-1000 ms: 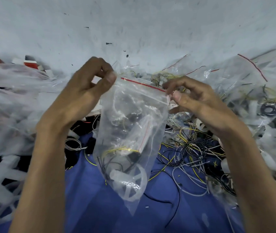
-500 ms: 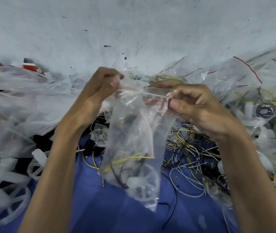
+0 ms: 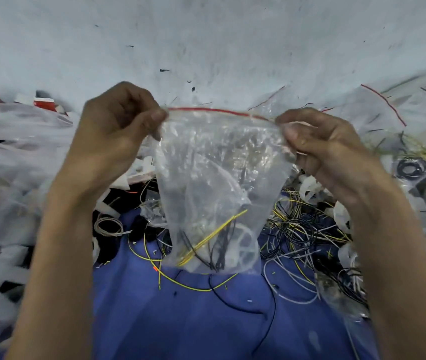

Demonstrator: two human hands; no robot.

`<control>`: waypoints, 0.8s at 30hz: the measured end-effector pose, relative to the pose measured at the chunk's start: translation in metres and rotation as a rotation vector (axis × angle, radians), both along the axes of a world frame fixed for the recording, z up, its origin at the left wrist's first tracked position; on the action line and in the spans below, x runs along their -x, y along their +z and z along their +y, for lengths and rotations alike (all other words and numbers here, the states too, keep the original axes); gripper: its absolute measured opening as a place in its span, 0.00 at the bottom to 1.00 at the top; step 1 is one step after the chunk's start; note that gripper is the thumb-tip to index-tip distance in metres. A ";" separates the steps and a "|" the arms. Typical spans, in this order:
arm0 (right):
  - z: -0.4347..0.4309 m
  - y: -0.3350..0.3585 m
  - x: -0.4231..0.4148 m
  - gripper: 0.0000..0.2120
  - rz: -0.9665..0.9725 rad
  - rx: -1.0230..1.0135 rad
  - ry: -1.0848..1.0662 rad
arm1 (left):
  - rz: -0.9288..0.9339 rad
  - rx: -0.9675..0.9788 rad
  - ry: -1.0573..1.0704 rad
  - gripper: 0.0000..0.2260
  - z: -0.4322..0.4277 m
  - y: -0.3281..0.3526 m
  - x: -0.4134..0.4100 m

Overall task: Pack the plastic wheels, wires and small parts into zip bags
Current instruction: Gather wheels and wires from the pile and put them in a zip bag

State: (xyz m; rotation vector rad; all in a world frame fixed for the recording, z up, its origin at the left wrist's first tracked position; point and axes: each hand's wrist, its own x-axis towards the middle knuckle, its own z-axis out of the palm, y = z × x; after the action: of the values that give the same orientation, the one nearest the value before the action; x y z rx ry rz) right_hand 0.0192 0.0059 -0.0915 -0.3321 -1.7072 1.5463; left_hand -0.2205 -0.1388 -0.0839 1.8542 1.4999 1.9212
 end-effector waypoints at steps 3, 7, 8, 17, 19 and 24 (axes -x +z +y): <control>0.005 -0.009 0.005 0.11 -0.099 0.030 -0.169 | -0.119 0.069 0.058 0.07 0.015 -0.018 0.002; 0.008 -0.013 0.006 0.10 -0.150 0.027 -0.241 | -0.225 0.177 0.069 0.04 0.026 -0.034 0.007; 0.009 -0.014 0.005 0.10 -0.166 0.004 -0.235 | -0.206 0.190 0.058 0.07 0.027 -0.035 0.006; 0.009 -0.013 0.000 0.07 -0.104 -0.181 -0.268 | -0.186 -0.004 0.087 0.09 0.028 -0.028 -0.005; 0.007 -0.014 0.006 0.08 -0.039 -0.191 -0.273 | -0.192 -0.026 0.112 0.08 0.028 -0.028 -0.006; 0.006 -0.017 0.007 0.08 -0.153 -0.214 -0.227 | -0.227 0.075 -0.007 0.07 0.025 -0.034 -0.003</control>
State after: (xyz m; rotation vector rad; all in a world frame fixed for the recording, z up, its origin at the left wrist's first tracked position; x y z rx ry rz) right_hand 0.0123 0.0118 -0.1083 -0.5246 -1.8634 1.1884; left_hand -0.2176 -0.1142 -0.1177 1.5494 1.4699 1.9652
